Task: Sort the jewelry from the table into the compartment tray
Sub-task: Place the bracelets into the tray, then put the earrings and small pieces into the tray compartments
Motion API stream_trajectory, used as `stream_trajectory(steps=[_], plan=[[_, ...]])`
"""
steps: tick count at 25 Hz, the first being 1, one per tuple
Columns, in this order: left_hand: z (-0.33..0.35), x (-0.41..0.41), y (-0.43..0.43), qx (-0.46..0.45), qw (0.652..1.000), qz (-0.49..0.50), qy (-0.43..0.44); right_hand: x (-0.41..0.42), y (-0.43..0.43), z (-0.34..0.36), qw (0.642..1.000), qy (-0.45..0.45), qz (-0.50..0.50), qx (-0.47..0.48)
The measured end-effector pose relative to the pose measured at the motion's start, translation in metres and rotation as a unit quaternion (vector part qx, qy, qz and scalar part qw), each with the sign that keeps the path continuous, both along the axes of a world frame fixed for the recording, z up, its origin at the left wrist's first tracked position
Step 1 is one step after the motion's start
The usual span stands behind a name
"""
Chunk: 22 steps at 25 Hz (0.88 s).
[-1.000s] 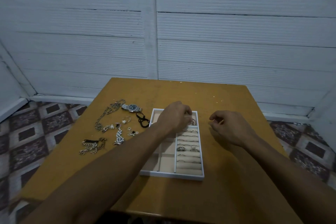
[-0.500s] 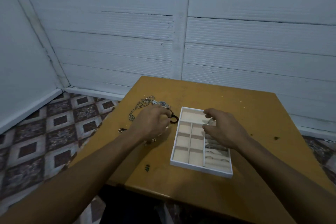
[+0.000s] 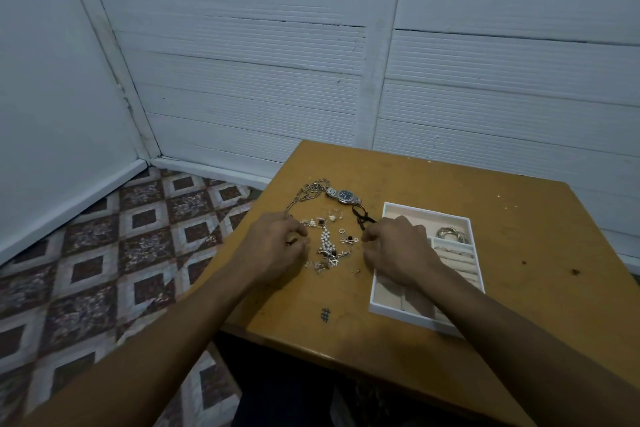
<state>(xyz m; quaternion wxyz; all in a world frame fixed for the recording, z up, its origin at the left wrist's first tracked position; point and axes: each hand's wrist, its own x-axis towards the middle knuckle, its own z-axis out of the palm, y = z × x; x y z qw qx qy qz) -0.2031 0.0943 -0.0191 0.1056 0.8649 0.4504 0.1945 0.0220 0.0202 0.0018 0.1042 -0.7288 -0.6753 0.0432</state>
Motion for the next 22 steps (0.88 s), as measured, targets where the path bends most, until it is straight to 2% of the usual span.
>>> stream_trajectory(steps=[5,12,22], plan=[[-0.007,-0.004,0.006,-0.026,0.999,-0.011,0.024,-0.016,0.014,-0.006,1.0,-0.01,-0.011,0.011],[0.0,0.012,0.026,0.001,1.0,-0.014,0.024,-0.026,0.048,-0.009,0.999,-0.028,-0.018,0.007],[0.014,0.044,0.066,-0.031,0.98,-0.053,0.19,-0.034,0.089,-0.005,0.999,-0.042,0.003,-0.034]])
